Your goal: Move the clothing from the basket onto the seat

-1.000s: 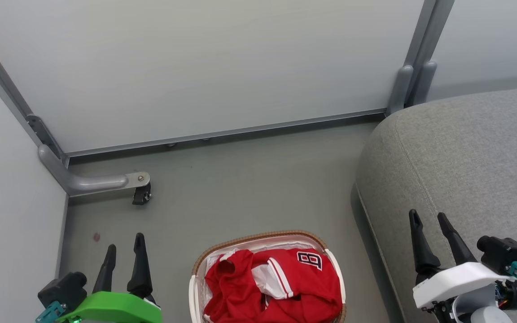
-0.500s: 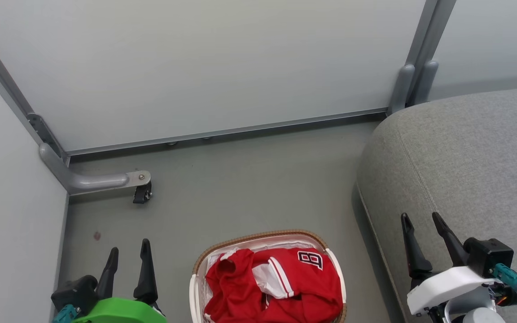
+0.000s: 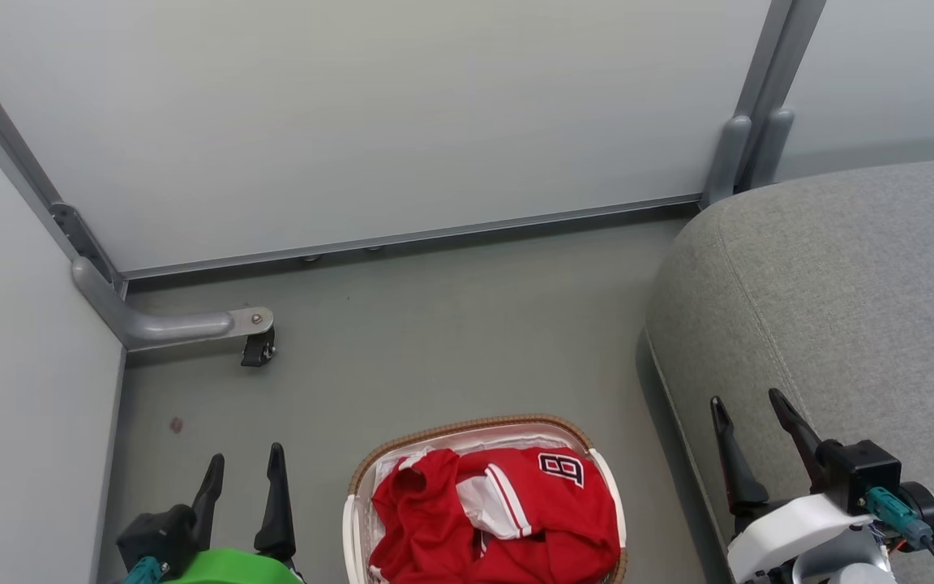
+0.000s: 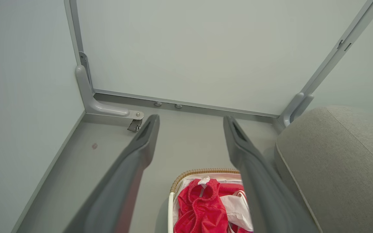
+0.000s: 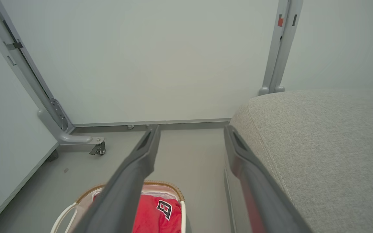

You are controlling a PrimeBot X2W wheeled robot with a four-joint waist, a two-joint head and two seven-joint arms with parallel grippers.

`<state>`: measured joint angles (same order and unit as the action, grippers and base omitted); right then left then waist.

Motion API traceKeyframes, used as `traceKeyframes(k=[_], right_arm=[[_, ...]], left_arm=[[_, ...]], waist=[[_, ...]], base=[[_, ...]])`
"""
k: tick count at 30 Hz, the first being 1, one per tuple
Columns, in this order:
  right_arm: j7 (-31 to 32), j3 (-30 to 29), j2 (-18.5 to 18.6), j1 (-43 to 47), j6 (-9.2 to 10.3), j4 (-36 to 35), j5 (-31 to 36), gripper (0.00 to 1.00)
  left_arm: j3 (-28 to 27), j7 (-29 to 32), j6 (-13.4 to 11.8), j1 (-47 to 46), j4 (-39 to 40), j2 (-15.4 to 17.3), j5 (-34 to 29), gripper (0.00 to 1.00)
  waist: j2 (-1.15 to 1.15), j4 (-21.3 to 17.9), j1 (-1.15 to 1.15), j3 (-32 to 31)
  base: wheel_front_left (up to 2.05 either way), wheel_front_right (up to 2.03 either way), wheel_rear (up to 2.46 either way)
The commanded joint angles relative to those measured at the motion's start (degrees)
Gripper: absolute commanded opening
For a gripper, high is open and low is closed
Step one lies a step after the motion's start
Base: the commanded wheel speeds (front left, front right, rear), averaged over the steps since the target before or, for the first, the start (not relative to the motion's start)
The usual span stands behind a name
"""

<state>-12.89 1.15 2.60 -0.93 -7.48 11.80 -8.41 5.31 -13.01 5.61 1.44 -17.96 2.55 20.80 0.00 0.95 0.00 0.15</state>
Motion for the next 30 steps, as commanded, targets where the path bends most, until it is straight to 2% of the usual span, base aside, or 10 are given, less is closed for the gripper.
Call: traceKeyframes(k=[1,19,30], right_arm=[[-0.54,0.11,0.34,0.49,-0.02,0.04,1.34,1.0],[-2.43,0.33,0.44,0.62,-0.02,0.09,9.13,1.0],[-2.4,0.08,0.44,0.32,-0.02,0.14,8.53,1.0]], left_arm=[[0.07,-0.48,0.26,0.45,-0.09,0.45,-1.25,1.0],[1.07,-2.31,-0.05,0.88,-1.36,0.52,-6.88,1.0],[0.86,-2.24,0.09,0.6,-1.61,0.51,-6.4,1.0]], waist=[[0.0,0.03,0.0,0.01],[0.0,0.18,0.0,0.37],[0.0,0.11,0.0,0.66]], base=[[0.0,0.0,0.0],[0.0,0.0,0.0],[0.0,0.0,0.0]])
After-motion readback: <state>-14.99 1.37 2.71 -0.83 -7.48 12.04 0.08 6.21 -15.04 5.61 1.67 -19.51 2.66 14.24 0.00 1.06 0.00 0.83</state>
